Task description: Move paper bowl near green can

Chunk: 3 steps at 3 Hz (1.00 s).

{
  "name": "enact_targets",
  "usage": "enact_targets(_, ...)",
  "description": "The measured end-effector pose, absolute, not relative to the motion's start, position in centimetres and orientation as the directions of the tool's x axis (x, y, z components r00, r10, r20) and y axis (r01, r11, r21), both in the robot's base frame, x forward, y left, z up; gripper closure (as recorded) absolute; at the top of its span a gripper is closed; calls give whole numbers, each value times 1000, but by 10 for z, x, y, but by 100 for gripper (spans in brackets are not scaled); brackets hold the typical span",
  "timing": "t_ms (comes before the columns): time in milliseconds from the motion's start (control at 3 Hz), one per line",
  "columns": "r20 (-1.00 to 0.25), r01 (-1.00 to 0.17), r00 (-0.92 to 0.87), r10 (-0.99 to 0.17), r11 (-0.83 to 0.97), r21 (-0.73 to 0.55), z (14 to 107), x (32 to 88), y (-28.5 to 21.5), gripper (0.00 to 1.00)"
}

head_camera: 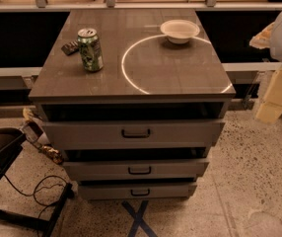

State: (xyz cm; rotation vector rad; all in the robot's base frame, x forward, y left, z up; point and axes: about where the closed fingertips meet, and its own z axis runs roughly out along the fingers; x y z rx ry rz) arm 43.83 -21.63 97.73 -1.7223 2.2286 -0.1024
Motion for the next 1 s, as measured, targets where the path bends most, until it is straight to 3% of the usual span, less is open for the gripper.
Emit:
enact_targets(333,-208,-930,-221,-953,270,-250,977,438,-216,0)
enact_targets(1000,-181,-824,-251,-951,308,-476,1002,484,-231,0)
